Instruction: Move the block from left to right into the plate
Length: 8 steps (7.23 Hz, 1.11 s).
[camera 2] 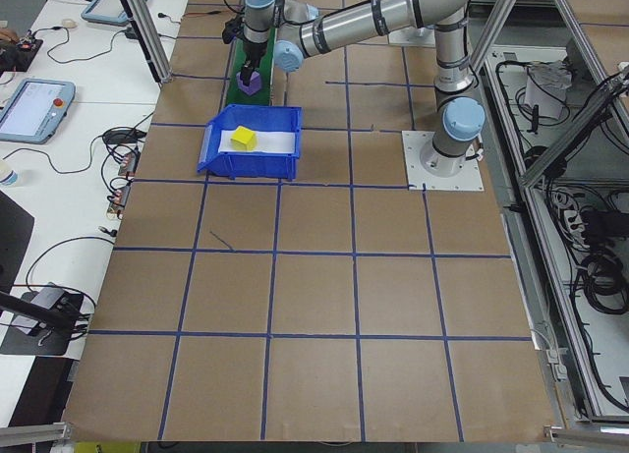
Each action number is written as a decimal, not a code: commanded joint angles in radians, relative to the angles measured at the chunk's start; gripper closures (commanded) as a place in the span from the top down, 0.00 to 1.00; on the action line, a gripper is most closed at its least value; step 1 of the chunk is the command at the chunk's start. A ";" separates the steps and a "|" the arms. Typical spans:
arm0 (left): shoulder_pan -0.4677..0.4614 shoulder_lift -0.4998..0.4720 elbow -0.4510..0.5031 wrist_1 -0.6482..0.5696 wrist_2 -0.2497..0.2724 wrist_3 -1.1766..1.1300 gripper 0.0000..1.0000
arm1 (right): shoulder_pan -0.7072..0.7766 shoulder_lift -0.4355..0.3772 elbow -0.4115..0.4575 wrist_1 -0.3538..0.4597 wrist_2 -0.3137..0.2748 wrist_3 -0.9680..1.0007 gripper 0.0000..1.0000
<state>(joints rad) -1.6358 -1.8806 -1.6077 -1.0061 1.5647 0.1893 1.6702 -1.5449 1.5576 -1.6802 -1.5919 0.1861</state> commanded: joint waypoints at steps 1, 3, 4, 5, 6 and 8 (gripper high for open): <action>0.147 0.038 0.031 -0.133 0.020 0.033 1.00 | -0.009 0.000 0.004 0.001 0.006 -0.001 1.00; 0.203 -0.004 0.028 -0.097 0.020 0.134 1.00 | -0.017 0.002 -0.001 0.007 0.009 -0.004 1.00; 0.226 -0.027 0.026 -0.057 0.020 0.226 1.00 | -0.026 0.006 -0.013 0.007 0.009 -0.026 1.00; 0.243 -0.046 0.023 -0.046 0.018 0.249 1.00 | -0.067 0.011 -0.021 0.008 0.009 -0.087 1.00; 0.244 -0.087 0.014 -0.019 0.017 0.251 1.00 | -0.126 0.029 -0.063 0.052 0.013 -0.161 1.00; 0.244 -0.159 -0.008 0.032 -0.004 0.253 1.00 | -0.243 0.078 -0.125 0.085 0.045 -0.322 1.00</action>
<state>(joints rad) -1.3924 -1.9996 -1.6031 -0.9952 1.5739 0.4382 1.4968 -1.4925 1.4669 -1.6147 -1.5703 -0.0452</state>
